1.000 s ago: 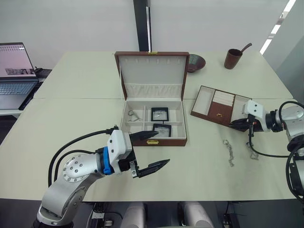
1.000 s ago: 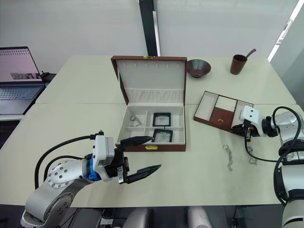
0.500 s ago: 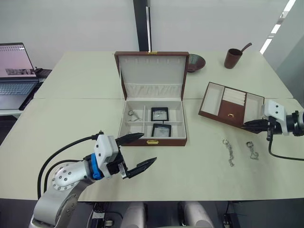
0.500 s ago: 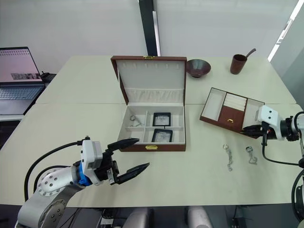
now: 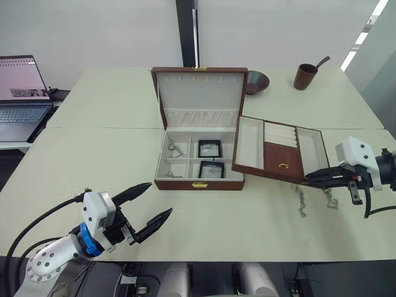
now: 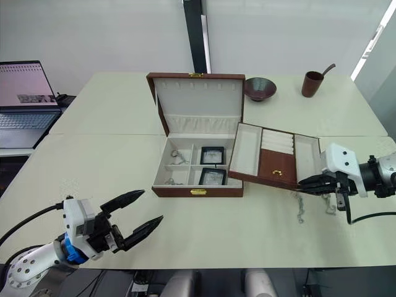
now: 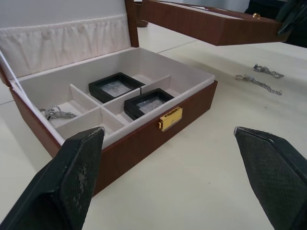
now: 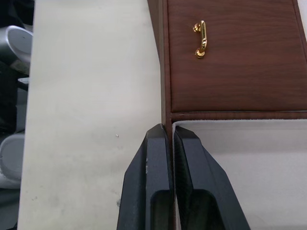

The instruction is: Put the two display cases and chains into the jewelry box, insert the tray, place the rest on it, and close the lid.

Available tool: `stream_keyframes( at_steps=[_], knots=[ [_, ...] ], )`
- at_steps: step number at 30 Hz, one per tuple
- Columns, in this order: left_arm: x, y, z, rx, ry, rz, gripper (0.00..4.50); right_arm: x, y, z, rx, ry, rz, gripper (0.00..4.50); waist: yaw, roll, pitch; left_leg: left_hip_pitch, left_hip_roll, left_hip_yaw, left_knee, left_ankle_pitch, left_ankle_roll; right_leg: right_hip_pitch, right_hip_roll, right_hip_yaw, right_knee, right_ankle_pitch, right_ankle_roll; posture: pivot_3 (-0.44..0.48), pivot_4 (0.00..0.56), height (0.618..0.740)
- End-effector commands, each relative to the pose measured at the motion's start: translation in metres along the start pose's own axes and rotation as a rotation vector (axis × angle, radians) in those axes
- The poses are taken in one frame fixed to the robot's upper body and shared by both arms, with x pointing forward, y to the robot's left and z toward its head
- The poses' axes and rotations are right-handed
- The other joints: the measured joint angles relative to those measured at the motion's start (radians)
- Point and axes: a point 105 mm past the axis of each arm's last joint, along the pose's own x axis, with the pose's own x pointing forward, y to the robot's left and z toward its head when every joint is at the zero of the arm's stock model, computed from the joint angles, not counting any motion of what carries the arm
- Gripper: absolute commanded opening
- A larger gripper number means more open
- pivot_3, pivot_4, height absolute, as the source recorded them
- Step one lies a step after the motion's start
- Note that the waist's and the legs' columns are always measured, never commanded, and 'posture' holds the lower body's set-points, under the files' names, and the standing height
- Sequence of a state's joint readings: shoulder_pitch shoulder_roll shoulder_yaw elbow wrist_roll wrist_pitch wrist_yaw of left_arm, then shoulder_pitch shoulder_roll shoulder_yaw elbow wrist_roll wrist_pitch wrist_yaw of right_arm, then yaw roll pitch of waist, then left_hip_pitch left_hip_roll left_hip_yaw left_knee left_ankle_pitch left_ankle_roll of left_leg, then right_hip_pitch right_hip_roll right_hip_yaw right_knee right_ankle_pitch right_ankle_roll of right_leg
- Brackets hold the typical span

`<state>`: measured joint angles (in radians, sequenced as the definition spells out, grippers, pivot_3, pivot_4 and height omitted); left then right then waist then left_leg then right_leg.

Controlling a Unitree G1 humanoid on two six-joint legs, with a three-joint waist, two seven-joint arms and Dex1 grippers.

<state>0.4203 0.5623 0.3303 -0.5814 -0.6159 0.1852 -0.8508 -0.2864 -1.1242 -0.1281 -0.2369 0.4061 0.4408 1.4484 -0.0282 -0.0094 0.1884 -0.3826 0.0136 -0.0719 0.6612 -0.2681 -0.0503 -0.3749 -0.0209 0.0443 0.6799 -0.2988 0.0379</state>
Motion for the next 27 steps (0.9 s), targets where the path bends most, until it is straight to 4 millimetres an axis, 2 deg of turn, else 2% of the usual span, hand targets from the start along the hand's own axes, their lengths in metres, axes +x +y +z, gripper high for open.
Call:
stream_keyframes(
  at_steps=[1,5,9,17,22,27],
  knots=[
    [-0.008,0.003,0.01,0.027,-0.037,0.04,4.5,0.005,0.004,0.021,-0.073,-0.016,0.013,0.01,-0.001,0.0,0.0,0.0,0.0,0.0,0.0,0.0,0.0,0.0,0.0,0.0,0.0,0.0,0.0,0.0,0.15,0.74],
    [-0.016,0.007,0.006,0.017,-0.038,0.091,4.5,0.023,0.003,0.036,-0.085,-0.044,0.02,0.01,-0.002,-0.001,0.001,0.0,0.0,0.0,0.0,0.0,0.0,0.0,0.001,0.0,0.0,0.0,0.0,0.0,0.15,0.74],
    [-0.02,0.002,-0.001,0.006,-0.025,0.104,4.5,0.045,0.0,0.048,-0.132,-0.069,0.024,0.01,-0.002,-0.002,0.001,0.0,0.0,0.0,0.0,0.0,0.0,-0.001,0.001,0.0,0.0,0.0,-0.001,0.0,0.15,0.74],
    [-0.028,0.001,-0.004,-0.027,-0.036,0.161,4.5,0.079,-0.011,0.063,-0.209,-0.06,0.005,0.01,-0.001,-0.003,0.002,-0.001,0.0,0.0,0.0,0.0,0.0,-0.002,0.0,0.0,-0.001,0.0,-0.001,0.0,0.15,0.74],
    [-0.028,0.003,-0.004,-0.012,-0.039,0.175,4.5,0.099,-0.014,0.083,-0.158,-0.065,0.029,0.01,-0.001,-0.004,0.002,-0.002,0.0,-0.001,0.0,0.0,0.0,-0.003,0.001,0.0,0.0,0.0,-0.001,0.0,0.15,0.74],
    [-0.027,0.004,-0.002,0.005,-0.042,0.176,4.5,0.114,-0.014,0.091,-0.105,-0.036,0.051,0.01,-0.001,-0.004,0.002,-0.002,0.0,-0.003,-0.001,0.0,0.0,-0.004,0.001,-0.001,0.0,0.0,-0.001,0.0,0.15,0.74]
  ],
)
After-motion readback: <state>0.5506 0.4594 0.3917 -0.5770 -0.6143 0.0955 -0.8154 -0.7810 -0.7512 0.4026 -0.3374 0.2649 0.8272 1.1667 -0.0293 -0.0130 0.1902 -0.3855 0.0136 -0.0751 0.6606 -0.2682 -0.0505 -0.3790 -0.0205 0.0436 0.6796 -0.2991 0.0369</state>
